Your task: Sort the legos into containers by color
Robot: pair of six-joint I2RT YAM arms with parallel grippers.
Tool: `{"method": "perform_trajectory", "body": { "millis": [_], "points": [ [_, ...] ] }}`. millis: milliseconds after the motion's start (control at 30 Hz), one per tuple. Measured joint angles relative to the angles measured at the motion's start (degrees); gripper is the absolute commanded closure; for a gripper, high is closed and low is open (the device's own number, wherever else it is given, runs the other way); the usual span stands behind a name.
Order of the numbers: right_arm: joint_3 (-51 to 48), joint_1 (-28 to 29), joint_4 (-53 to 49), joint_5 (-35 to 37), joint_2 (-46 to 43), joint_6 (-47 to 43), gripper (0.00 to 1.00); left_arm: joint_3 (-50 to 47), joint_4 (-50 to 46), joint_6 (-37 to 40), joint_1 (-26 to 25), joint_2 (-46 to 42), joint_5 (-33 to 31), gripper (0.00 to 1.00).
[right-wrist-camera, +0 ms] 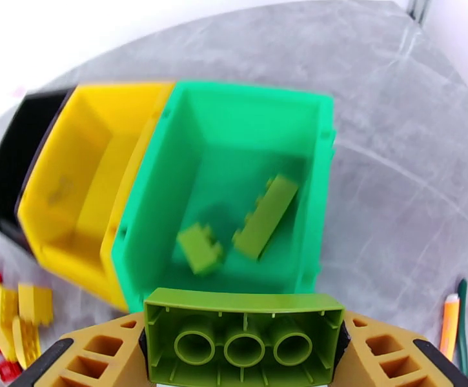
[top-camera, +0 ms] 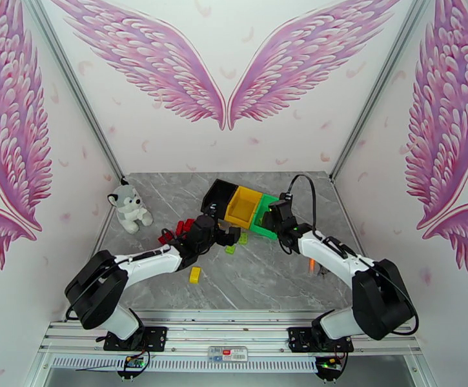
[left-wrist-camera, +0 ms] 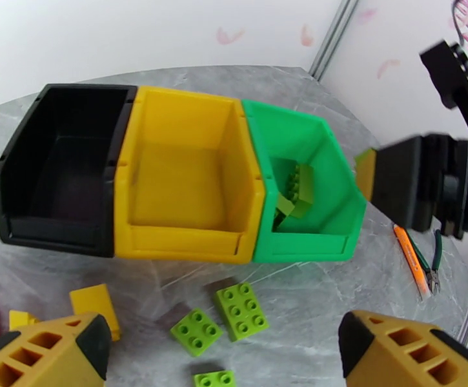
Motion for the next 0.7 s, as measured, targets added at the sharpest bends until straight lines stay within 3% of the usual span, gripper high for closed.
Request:
{"method": "perform_trajectory", "body": {
  "millis": [267, 500, 700],
  "points": [
    [9.7, -3.6, -1.6, -2.1, 9.5, -0.5, 0.36, 2.8, 0.0, 1.5, -0.9, 2.2, 0.2, 0.01],
    [15.1, -5.2, -3.8, -3.2, 13.8, -2.3, 0.11, 2.9, -0.3, 1.8, -0.9, 2.2, 0.0, 0.01],
    [14.6, -5.0, -3.4, -6.9, 13.2, -2.8, 0.12, 2.9, -0.8, 1.9, -0.9, 2.2, -1.3, 0.01]
  ]
}}
